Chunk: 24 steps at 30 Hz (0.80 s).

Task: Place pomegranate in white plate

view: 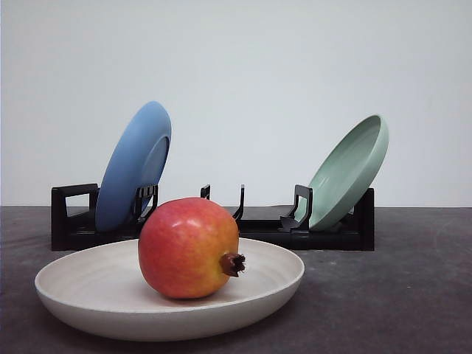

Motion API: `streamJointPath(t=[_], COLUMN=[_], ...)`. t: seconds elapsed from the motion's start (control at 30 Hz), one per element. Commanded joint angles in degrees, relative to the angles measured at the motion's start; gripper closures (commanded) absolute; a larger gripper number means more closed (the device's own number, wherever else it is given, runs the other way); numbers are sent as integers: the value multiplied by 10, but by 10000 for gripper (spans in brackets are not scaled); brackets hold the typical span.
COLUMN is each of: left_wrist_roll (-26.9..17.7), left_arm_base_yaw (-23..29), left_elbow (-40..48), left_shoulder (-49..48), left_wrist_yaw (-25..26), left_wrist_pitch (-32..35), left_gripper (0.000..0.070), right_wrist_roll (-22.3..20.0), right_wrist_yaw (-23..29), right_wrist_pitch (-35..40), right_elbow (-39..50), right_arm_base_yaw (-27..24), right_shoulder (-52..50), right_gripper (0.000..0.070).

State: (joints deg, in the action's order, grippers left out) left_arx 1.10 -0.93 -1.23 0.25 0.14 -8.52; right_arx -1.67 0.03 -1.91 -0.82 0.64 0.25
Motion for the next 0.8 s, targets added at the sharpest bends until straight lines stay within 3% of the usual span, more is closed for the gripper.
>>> streamJointPath(t=[0.0, 0.77], left_wrist_roll=[-2, -2], left_arm_base_yaw=[0, 0], left_elbow=[5, 5], left_shoulder=[-1, -1], left_wrist_yaw=[0, 0], left_wrist_pitch=[7, 7], left_gripper=[700, 700], right_wrist_roll=[2, 2], right_wrist_yaw=[0, 0], right_wrist_pitch=[6, 6], right_elbow=[2, 2], right_arm_base_yaw=[-1, -1], right_shoulder=[0, 0], right_gripper=[677, 677])
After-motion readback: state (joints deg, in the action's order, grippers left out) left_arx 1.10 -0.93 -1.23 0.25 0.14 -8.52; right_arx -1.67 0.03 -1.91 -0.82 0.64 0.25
